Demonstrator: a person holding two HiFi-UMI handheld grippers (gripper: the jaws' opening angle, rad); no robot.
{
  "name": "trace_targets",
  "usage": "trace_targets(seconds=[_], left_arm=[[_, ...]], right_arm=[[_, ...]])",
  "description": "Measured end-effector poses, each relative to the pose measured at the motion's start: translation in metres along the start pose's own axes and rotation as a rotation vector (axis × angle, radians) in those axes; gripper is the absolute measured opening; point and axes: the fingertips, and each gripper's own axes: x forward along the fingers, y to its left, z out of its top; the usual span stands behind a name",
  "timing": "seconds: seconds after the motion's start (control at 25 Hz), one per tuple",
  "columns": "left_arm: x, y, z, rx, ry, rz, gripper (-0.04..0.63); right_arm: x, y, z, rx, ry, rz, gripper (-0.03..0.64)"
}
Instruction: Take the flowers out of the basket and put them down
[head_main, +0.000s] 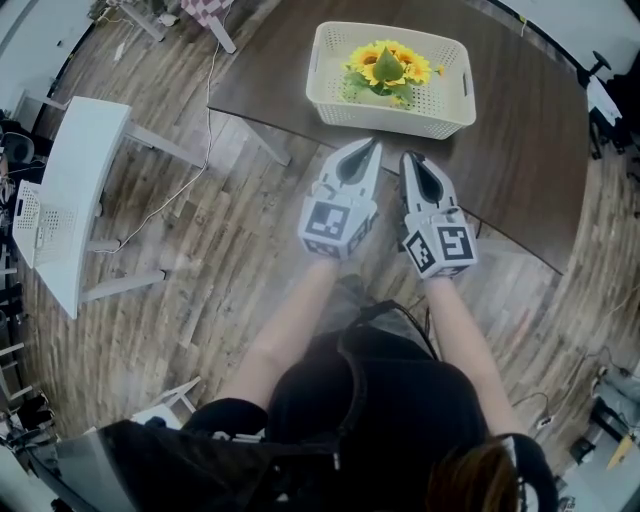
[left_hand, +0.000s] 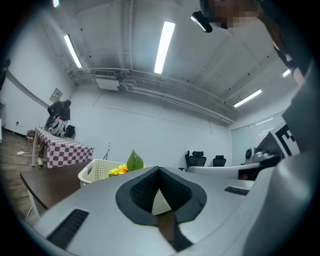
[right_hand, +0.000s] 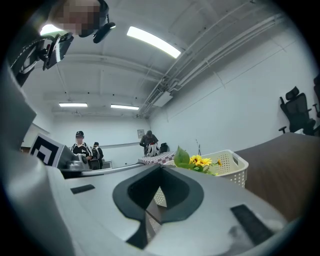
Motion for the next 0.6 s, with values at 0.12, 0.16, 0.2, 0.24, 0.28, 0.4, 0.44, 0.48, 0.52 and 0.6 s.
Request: trace_targets(seconds=[0.12, 0.16, 0.2, 0.24, 0.28, 0.4, 0.44, 0.48, 0.52, 0.6], left_arm=[[0.005, 0.006, -0.003, -0.009, 0.004, -0.004, 0.006], [0.007, 0.007, -0.002, -0.012, 0.005, -0.005, 0.006], [0.009, 0.008, -0.002, -0.014, 0.005, -0.005, 0.005], [0.01, 0.009, -0.001, -0.017, 0.005, -0.005, 0.006], [0.011, 0.01, -0.001, -0.02, 0.005, -0.005, 0.006], [0.014, 0.012, -0.002, -0.019, 0.008, -0.006, 0.005], [0.014, 0.013, -0.001, -0.016, 0.004, -0.007, 0.006], [0.015, 0.014, 0.0, -0.015, 0.001, -0.008, 0.006], [0.016, 0.015, 0.001, -0.015, -0.001, -0.006, 0.006], [0.018, 0.018, 0.003, -0.02, 0.0, 0.003, 0.006]], right_arm=[[0.007, -0.002, -0.002, -0.001, 0.002, -0.008, 0.003], [0.009, -0.003, -0.002, -0.001, 0.002, -0.011, 0.003], [0.011, -0.004, -0.002, -0.001, 0.001, -0.013, 0.003], [0.012, -0.005, -0.002, -0.001, 0.001, -0.015, 0.003], [0.014, -0.005, -0.003, -0.001, 0.002, -0.015, 0.003], [0.018, -0.006, -0.004, -0.003, 0.007, -0.014, 0.003], [0.019, -0.006, -0.003, -0.004, 0.008, -0.014, 0.003], [0.021, -0.006, -0.003, -0.005, 0.009, -0.012, 0.003], [0.023, -0.006, -0.002, -0.007, 0.009, -0.01, 0.003], [0.026, -0.007, 0.0, -0.008, 0.008, -0.005, 0.003]])
